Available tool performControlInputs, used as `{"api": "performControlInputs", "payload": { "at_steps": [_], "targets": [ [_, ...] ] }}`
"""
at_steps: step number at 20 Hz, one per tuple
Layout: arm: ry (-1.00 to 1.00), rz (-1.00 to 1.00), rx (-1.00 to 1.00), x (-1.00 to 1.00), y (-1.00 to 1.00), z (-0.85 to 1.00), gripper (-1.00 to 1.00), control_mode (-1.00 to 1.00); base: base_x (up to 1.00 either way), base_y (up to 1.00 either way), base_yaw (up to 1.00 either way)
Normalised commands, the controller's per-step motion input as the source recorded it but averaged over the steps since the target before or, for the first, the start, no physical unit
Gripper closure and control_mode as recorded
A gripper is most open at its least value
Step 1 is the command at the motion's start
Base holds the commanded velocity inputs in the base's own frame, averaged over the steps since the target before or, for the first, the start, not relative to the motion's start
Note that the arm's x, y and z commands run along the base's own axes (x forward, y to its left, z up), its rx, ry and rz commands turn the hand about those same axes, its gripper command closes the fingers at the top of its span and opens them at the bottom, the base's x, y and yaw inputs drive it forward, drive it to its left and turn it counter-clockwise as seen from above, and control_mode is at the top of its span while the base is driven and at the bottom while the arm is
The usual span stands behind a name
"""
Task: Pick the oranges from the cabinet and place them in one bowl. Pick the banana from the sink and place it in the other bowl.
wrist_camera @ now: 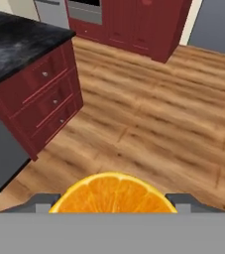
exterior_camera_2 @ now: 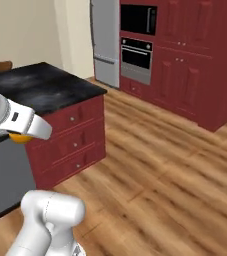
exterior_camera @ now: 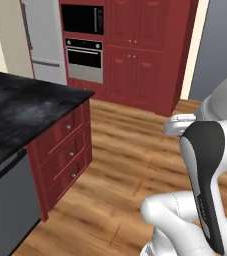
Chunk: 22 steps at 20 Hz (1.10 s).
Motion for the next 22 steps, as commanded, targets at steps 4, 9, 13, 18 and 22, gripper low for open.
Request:
{"api": "performControlInputs", "payload": {
  "at_steps": [4, 9, 13, 18, 22],
  "targets": [
    [0.00, 0.00, 0.00, 0.00, 0.00, 0.00, 1.00, 1.00, 0.12, 0.33, 0.36],
    [0.00, 0.00, 0.00, 0.00, 0.00, 0.00, 1.00, 1.00, 0.13, 0.33, 0.36],
    [0.00, 0.00, 0.00, 0.00, 0.00, 0.00, 1.00, 1.00, 0.14, 0.27, 0.37],
    [0.00, 0.00, 0.00, 0.00, 0.00, 0.00, 1.00, 1.00, 0.16, 0.16, 0.41],
    [0.00, 0.00, 0.00, 0.00, 0.00, 0.00, 1.00, 1.00, 0.16, 0.05, 0.45]
  ]
}}
